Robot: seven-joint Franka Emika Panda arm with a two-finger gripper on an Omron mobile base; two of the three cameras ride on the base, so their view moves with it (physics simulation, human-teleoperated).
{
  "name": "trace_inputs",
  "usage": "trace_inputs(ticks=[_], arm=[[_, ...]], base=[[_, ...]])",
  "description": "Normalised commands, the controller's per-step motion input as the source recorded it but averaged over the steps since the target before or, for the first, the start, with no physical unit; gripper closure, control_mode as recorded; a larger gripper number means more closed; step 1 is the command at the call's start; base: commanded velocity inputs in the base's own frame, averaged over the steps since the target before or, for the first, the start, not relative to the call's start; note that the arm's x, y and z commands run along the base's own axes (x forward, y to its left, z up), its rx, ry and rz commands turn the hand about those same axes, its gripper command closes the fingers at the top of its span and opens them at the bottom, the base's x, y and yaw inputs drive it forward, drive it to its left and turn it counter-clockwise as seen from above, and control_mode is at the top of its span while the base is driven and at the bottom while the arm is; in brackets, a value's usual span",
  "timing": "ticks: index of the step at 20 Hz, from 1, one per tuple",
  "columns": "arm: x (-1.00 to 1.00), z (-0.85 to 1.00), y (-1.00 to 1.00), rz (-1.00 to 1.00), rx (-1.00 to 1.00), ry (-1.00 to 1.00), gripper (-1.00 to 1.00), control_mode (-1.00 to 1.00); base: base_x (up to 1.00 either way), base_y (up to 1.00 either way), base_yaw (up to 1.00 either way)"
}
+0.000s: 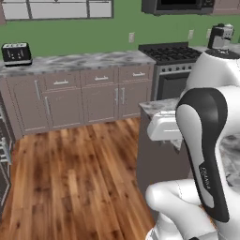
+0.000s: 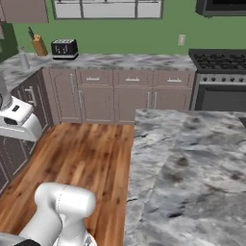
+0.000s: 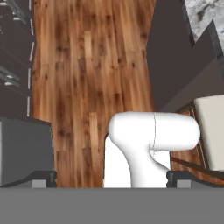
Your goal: There is a tray on the dining counter. Grab the cup, mug, and pitcher and place them on the tray. The pitcher may be placed next to the tray if it cannot fit the tray.
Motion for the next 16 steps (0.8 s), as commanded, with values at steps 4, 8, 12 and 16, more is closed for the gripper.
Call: trace_inputs(ticks=[4,8,12,16], arm=[[0.0,0.0,0.0,0.0,0.0,0.0,-1.0,1.0],[0.0,0.0,0.0,0.0,0.0,0.0,-1.0,1.0],[0.0,0.0,0.0,0.0,0.0,0.0,-1.0,1.0],[0.0,0.0,0.0,0.0,0.0,0.0,-1.0,1.0]], base=[[1.0,-0.7,0.0],[1.0,0.2,0.05],[1.0,0.86,0.12],[1.0,0.81,0.12]])
